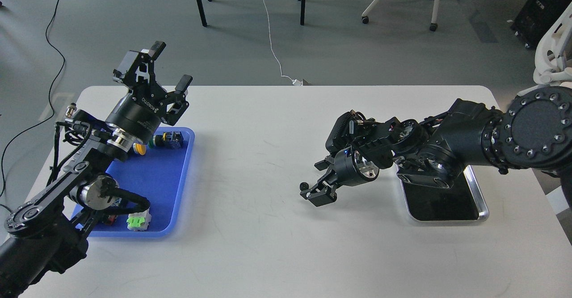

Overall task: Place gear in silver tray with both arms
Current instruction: 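Lower the right gripper onto the black gear and close it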

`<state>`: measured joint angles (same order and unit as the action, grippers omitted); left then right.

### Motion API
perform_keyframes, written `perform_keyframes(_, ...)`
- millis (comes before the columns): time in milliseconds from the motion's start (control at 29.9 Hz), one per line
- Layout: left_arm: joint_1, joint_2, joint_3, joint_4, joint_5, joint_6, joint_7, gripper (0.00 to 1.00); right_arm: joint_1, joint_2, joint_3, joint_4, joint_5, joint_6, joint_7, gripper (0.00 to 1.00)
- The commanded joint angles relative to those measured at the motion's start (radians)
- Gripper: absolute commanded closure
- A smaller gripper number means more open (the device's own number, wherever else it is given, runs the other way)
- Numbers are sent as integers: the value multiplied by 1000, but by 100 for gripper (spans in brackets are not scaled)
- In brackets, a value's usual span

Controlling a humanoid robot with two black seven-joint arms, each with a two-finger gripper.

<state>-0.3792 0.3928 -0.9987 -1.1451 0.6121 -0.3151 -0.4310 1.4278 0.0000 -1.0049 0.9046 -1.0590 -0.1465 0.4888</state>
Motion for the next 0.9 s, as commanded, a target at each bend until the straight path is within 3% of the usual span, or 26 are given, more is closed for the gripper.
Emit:
perform_keyframes(0,0,0,0,-1,0,-1,0,2,-13,0,2,-9,13,-30,0,11)
perform_keyframes(401,9,1,-1,-1,2,-5,0,2,-23,0,-12,-23,22,-51,0,26)
perform_keyframes(870,20,1,-5,-2,2,-7,0,2,-58,0,-26,-35,51,-97,0,28)
